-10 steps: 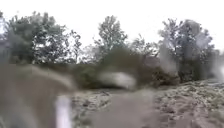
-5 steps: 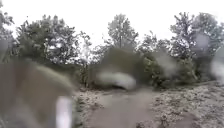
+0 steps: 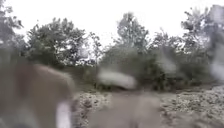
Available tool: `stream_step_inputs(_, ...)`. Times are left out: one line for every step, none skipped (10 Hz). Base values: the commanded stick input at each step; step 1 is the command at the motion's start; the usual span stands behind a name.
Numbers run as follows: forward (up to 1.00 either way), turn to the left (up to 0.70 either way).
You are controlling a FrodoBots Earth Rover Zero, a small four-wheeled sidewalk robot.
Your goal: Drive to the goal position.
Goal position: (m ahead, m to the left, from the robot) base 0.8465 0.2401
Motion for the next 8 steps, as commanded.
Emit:
stream_step_inputs(0.45,0.0)
stream_step_inputs(0.45,0.0)
stream_step_inputs(0.45,0.0)
stream_step_inputs(0.45,0.0)
stream_step_inputs(0.45,0.0)
stream_step_inputs(0.45,0.0)
stream_step_inputs(0.45,0.0)
stream_step_inputs(0.45,0.0)
